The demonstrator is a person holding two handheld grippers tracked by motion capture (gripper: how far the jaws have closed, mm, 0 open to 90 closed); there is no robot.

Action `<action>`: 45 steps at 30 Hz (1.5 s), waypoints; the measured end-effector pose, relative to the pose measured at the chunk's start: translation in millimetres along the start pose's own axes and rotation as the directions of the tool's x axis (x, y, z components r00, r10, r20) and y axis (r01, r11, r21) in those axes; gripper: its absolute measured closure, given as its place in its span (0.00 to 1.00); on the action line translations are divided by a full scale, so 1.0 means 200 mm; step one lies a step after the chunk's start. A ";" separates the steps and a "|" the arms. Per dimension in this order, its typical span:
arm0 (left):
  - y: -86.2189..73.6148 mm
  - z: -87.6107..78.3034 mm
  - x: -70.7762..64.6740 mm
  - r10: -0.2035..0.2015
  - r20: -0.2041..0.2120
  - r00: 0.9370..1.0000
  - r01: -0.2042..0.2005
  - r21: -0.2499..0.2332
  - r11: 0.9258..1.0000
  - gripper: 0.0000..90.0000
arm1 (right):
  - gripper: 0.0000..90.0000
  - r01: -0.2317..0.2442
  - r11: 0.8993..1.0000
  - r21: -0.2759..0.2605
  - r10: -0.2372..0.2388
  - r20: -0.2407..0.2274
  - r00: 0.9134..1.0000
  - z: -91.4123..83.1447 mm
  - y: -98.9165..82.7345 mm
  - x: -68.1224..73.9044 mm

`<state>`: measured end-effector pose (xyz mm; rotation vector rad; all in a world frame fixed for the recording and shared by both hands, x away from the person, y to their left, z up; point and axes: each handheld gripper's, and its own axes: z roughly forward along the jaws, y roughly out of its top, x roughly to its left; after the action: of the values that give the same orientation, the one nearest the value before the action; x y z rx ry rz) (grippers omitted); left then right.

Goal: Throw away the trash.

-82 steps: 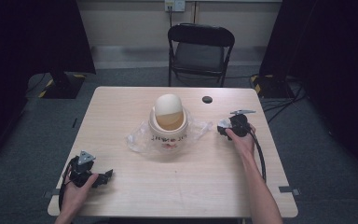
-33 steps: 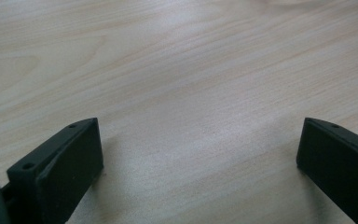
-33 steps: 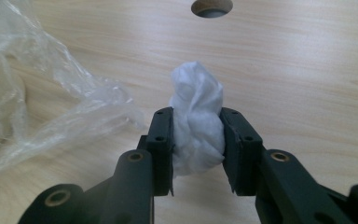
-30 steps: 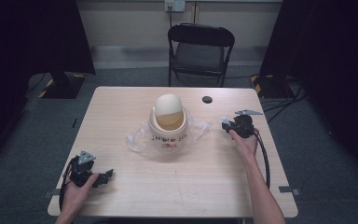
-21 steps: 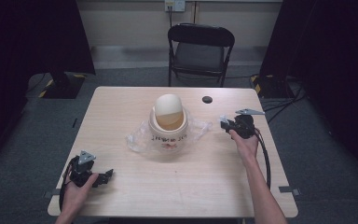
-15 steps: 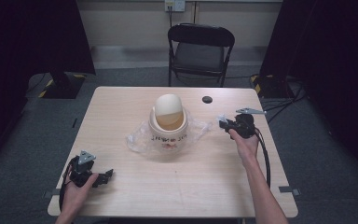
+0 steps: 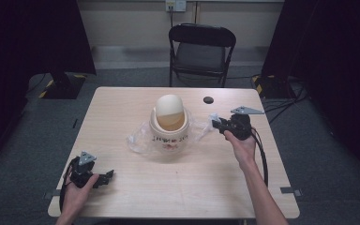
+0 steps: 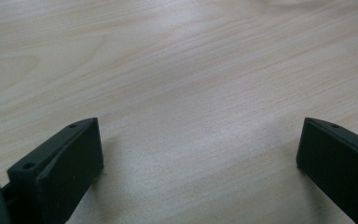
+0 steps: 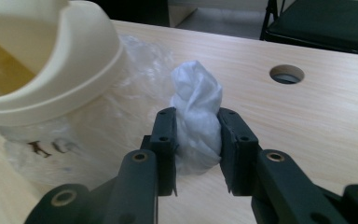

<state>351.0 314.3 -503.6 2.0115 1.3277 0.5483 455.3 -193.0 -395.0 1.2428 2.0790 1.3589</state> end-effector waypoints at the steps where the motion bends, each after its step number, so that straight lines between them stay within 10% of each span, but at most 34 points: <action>1: 0.00 0.00 0.00 0.000 0.000 1.000 0.000 0.000 1.000 0.00 | 0.78 0.016 1.000 -0.012 -0.016 -0.011 1.000 -0.01 0.01 0.04; 20: 0.00 0.00 0.00 0.000 0.000 1.000 0.000 0.000 1.000 0.00 | 0.78 0.109 0.993 -0.051 -0.115 -0.132 0.985 -0.06 0.14 0.33; 45: 0.00 0.00 0.00 0.000 0.000 1.000 0.000 0.000 1.000 0.00 | 0.78 0.179 0.983 0.031 -0.169 -0.213 0.962 0.23 0.19 0.55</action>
<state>351.0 314.3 -503.6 2.0118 1.3280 0.5483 445.8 -71.8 -366.2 0.9423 2.3165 1.4175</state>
